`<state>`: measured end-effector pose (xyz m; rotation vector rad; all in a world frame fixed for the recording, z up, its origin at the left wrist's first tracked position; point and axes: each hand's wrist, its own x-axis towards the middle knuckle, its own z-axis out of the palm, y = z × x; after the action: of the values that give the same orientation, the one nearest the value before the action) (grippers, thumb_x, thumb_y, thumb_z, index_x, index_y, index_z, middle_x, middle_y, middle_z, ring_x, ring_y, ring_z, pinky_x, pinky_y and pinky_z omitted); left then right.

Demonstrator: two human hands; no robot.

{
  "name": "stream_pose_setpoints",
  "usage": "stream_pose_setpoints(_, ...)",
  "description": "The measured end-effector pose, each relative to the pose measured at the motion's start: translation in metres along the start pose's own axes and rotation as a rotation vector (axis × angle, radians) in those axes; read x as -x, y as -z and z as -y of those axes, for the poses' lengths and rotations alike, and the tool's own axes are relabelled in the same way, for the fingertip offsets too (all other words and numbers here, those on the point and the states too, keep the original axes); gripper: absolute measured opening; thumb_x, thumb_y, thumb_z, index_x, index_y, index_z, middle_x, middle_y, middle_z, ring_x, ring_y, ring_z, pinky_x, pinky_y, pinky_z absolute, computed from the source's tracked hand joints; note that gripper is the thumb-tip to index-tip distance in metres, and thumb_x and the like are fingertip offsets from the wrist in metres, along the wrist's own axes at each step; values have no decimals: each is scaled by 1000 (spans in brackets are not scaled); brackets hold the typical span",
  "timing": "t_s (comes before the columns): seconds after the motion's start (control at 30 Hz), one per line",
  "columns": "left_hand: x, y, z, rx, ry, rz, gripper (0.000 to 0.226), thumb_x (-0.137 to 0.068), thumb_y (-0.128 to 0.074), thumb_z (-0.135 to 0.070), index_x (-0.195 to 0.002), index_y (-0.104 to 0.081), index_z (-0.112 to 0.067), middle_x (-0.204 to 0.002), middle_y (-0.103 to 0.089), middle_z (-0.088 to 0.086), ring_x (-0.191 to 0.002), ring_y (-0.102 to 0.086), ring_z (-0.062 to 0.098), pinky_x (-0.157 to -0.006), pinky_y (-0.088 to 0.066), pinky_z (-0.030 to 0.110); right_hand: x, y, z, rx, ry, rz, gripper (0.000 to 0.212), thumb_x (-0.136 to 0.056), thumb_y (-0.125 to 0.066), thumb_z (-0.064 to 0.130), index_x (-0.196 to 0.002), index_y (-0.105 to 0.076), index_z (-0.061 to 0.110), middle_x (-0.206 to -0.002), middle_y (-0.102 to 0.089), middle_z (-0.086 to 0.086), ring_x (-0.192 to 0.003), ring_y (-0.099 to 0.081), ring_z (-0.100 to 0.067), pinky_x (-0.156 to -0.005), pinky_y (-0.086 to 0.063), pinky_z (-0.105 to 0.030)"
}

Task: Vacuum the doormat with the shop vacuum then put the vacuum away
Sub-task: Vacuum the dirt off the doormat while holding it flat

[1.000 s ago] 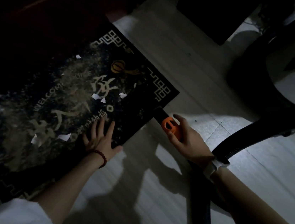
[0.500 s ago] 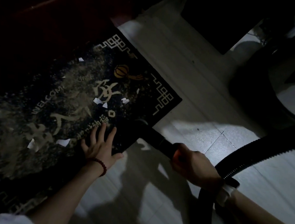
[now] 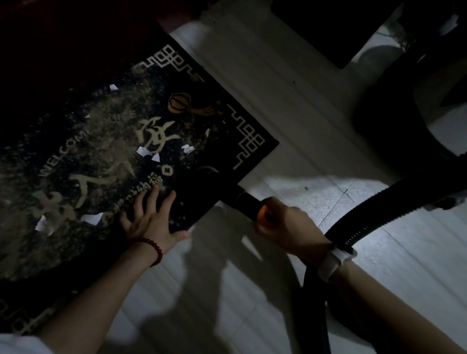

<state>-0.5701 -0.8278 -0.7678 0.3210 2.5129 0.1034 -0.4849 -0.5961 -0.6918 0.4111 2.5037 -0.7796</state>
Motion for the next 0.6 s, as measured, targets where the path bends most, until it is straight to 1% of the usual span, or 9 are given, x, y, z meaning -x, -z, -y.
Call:
stream_pose_setpoints(0.07,0,3,1,-28,-5,13,88,-78,-60,-58,-146,-9,-35,-156,8,-2,-142,6,25,-110,-15,56,-8,2,7,202,52,-69,33,-89,-52,44,-111,-49,19,-100,-58,-4,-84,-58,-25,-72,-48,-34)
stream_pose_setpoints(0.13,-1,6,1,-59,-13,28,88,-78,-60,-57,-146,-9,-33,-156,7,-1,-142,4,27,-110,-18,56,-16,-4,20,364,116,-131,40,-91,-45,51,-115,-46,19,-103,-59,-5,-85,-60,-26,-69,-48,-35)
stream_pose_setpoints(0.2,-2,8,0,-73,-12,29,85,-79,-60,-54,-145,-11,-32,-156,6,0,-141,3,28,-110,-19,57,-23,-12,33,456,163,-154,43,-94,-39,49,-120,-41,15,-105,-60,-10,-88,-61,-30,-65,-43,-36)
stream_pose_setpoints(0.3,0,7,-1,-76,-8,39,83,-81,-59,-51,-145,-12,-30,-156,7,0,-142,4,28,-111,-17,57,-25,-20,44,528,191,-179,45,-95,-36,48,-122,-36,12,-102,-61,-14,-85,-61,-35,-59,-35,-35)
stream_pose_setpoints(0.4,1,2,1,-63,-25,29,86,-81,-56,-57,-147,-6,-32,-156,10,-3,-143,6,26,-111,-15,57,-31,-3,39,468,176,-196,46,-94,-36,51,-122,-36,13,-104,-63,-17,-89,-61,-36,-62,-36,-34)
stream_pose_setpoints(0.43,1,2,3,-58,-34,25,88,-81,-55,-59,-147,-4,-33,-156,11,-4,-143,6,25,-111,-15,56,-39,8,34,416,129,-217,47,-94,-37,52,-122,-37,14,-105,-63,-16,-90,-61,-35,-63,-35,-33)
stream_pose_setpoints(0.5,1,2,8,-43,-48,14,88,-80,-55,-60,-147,-3,-35,-156,10,-6,-143,5,23,-111,-14,54,-56,28,25,282,8,-249,46,-93,-41,51,-122,-42,16,-103,-63,-13,-82,-59,-31,-62,-35,-31)
stream_pose_setpoints(0.57,1,3,12,-21,-55,0,92,-78,-57,-61,-147,-3,-32,-156,9,-10,-143,3,19,-111,-15,52,-61,26,22,174,-22,-185,43,-91,-45,51,-120,-49,20,-105,-64,-11,-76,-56,-25,-63,-39,-30)
stream_pose_setpoints(0.6,1,3,15,-8,-54,-13,96,-77,-57,-63,-148,-1,-30,-156,8,-12,-143,2,17,-112,-14,51,-58,14,21,155,4,-138,42,-91,-46,51,-120,-50,21,-107,-64,-10,-80,-58,-25,-64,-40,-30)
